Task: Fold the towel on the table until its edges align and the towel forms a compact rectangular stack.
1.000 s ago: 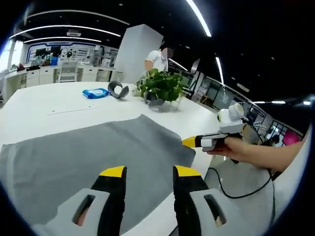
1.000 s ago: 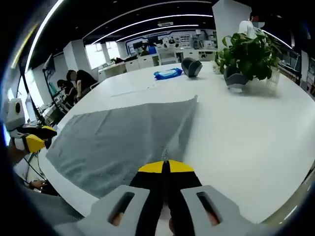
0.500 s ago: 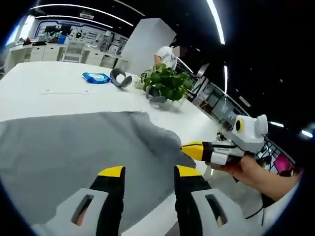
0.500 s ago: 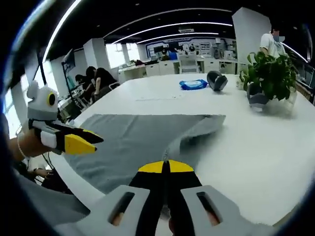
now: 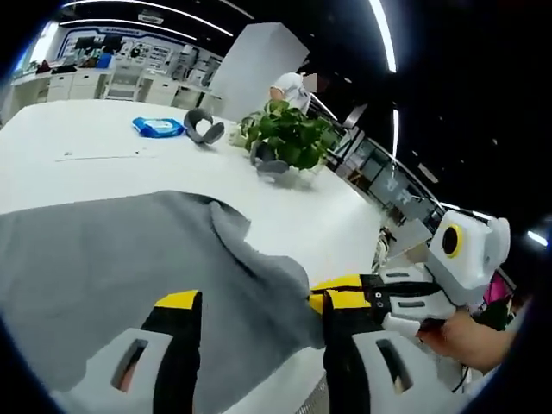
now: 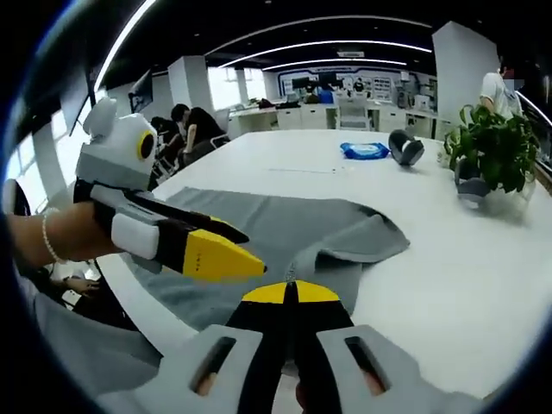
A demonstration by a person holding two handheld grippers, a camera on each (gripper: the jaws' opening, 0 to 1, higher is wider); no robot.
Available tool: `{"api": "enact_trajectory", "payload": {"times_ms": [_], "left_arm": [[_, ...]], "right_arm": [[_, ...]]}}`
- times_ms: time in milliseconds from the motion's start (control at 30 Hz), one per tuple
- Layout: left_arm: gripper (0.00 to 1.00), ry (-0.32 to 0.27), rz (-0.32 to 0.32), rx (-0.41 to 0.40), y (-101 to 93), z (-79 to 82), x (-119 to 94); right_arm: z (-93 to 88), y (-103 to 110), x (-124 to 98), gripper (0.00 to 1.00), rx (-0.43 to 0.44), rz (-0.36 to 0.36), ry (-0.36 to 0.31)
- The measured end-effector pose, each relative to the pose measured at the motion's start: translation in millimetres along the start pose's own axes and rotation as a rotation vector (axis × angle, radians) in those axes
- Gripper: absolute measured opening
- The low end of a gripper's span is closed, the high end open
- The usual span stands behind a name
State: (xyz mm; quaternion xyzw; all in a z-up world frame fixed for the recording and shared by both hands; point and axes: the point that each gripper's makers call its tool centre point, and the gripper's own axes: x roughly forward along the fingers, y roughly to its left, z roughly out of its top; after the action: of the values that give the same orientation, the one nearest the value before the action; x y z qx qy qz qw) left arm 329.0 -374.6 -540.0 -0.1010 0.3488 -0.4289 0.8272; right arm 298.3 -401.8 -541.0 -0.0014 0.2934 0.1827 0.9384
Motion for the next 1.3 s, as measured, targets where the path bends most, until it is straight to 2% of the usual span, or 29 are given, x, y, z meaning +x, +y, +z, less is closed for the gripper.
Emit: {"api": "enact_trajectory", "payload": {"times_ms": [200, 300, 433, 567, 867, 1033, 1133, 1233, 1300], "left_arm": [[0.64, 0.028, 0.0, 0.011, -7.9, 3.9, 16.7], [0.61, 0.067, 0.026, 0.031, -1.5, -0.6, 24.7], [0.49, 0.121, 0.047, 0.031, 7.3, -8.0, 29.2], [0.46, 0.165, 0.063, 0.058, 14.8, -17.7, 33.3], [0.44, 0.2, 0.097, 0.104, 29.0, -27.2, 39.6], [0.4, 0.227, 0.132, 0.149, 44.4, -31.2, 43.5], [0.34, 0.235, 0.165, 0.167, 59.0, -31.4, 44.0], [0.33, 0.243, 0.147, 0.119, 61.7, -34.4, 45.9], [0.28, 0.25, 0.132, 0.089, 59.4, -36.5, 47.1]], "right_arm": [[-3.0, 11.7, 0.7, 0.0, -0.038, 0.012, 0.014], [-5.2, 19.2, 0.8, 0.0, -0.063, 0.022, 0.022], [-8.5, 23.9, 0.2, 0.0, -0.09, 0.029, 0.034], [-11.3, 27.2, -0.3, 0.0, -0.092, 0.041, 0.043], [-18.0, 36.8, -1.4, 0.0, -0.082, 0.069, 0.058], [-20.0, 39.4, -1.4, 0.0, -0.082, 0.077, 0.068], [-24.5, 41.1, -0.5, 0.0, -0.092, 0.083, 0.084], [-27.8, 42.2, 0.2, 0.0, -0.09, 0.089, 0.095], [-29.5, 41.4, 0.9, 0.0, -0.088, 0.089, 0.099]]}}
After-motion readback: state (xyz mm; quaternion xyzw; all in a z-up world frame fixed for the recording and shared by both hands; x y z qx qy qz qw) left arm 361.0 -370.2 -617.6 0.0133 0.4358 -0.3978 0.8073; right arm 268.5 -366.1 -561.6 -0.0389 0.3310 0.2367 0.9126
